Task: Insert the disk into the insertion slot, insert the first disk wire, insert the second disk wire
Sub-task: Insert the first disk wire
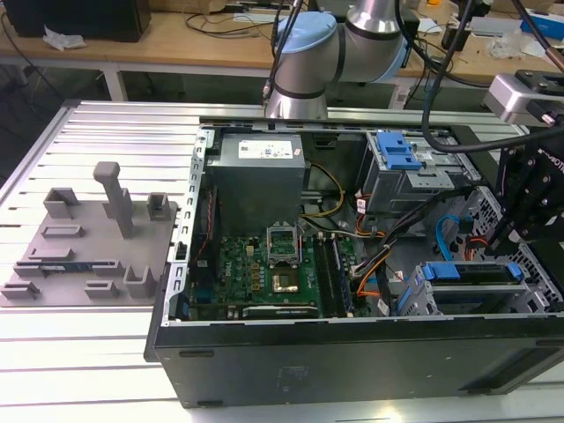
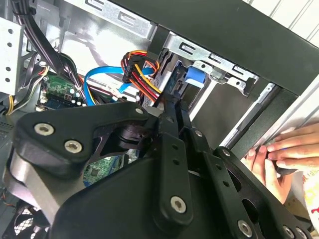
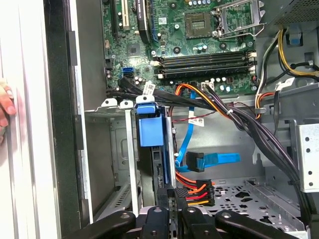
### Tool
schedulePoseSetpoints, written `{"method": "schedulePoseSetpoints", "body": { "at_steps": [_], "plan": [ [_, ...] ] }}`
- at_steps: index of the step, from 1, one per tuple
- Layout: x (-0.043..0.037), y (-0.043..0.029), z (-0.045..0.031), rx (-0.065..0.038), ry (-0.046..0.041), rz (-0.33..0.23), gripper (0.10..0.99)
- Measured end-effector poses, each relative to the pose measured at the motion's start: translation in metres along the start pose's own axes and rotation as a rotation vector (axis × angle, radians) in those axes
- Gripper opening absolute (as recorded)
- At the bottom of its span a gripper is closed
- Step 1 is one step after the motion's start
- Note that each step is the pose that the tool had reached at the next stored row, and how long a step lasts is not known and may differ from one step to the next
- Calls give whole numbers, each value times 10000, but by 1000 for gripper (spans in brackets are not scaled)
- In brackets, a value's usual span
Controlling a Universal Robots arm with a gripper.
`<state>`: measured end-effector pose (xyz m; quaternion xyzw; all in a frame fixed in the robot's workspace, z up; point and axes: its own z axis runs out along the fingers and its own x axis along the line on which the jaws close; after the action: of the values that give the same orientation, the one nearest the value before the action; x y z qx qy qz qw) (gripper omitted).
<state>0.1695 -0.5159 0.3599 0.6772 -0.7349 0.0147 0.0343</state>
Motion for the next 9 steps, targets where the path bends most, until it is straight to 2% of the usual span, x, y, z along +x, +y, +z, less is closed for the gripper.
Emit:
{"method": "schedulePoseSetpoints", "body": {
  "at_steps": [9],
  "plan": [
    [-1,1,0,9,-1,-1,165]
  ]
}}
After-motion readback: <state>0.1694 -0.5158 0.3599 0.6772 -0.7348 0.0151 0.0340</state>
